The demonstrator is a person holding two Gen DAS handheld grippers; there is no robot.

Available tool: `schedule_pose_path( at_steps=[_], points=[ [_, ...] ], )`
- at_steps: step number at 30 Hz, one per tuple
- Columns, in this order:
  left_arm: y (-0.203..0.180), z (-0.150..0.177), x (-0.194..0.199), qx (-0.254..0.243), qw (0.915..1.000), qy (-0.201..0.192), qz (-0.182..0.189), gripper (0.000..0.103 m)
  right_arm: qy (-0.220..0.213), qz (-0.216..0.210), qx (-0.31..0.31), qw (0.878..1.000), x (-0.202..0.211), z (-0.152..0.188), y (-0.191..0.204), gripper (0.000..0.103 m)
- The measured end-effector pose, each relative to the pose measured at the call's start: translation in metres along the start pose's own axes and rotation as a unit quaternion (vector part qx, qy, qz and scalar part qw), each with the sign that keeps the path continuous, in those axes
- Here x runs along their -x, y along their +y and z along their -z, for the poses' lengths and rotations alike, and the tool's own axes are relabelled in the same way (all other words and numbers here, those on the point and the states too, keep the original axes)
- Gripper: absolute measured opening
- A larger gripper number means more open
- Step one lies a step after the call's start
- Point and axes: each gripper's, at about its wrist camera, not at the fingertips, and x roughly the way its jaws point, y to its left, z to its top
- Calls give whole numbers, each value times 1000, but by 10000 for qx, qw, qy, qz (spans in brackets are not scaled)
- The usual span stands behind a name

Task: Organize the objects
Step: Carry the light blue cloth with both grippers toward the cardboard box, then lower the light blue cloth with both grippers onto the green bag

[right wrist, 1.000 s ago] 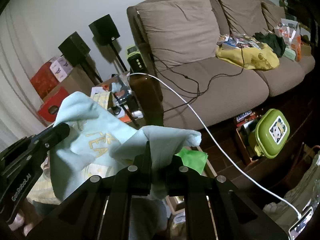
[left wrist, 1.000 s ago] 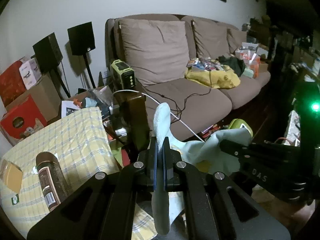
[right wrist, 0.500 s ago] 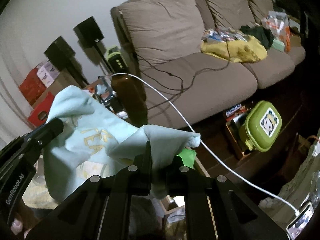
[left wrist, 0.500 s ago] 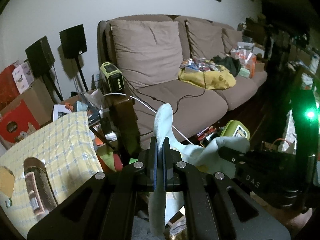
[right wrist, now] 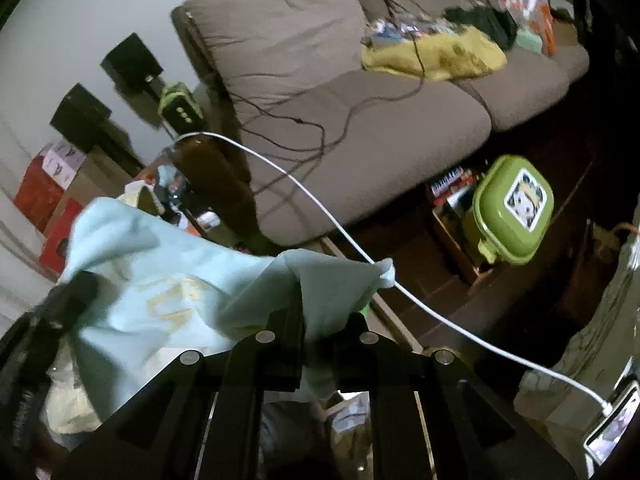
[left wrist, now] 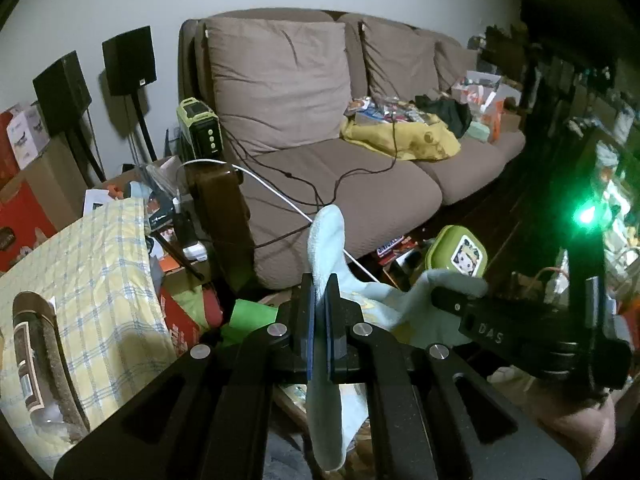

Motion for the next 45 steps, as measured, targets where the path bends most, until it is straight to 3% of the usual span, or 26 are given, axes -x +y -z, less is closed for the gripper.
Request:
schedule_pose_path(
  at_steps=[9, 28, 45],
  points=[
    [4, 6, -14, 178, 9997, 172, 93, 4, 95, -17, -191, 9998, -5, 0, -14, 10],
    [10, 16, -63, 328, 9981, 514, -98, 4, 247, -83, -11, 9997, -19, 3, -15, 12],
    [-15, 66, -98, 241, 9952, 945, 35, 4, 571, -138, -182, 9981, -46, 11, -49, 12]
  ],
)
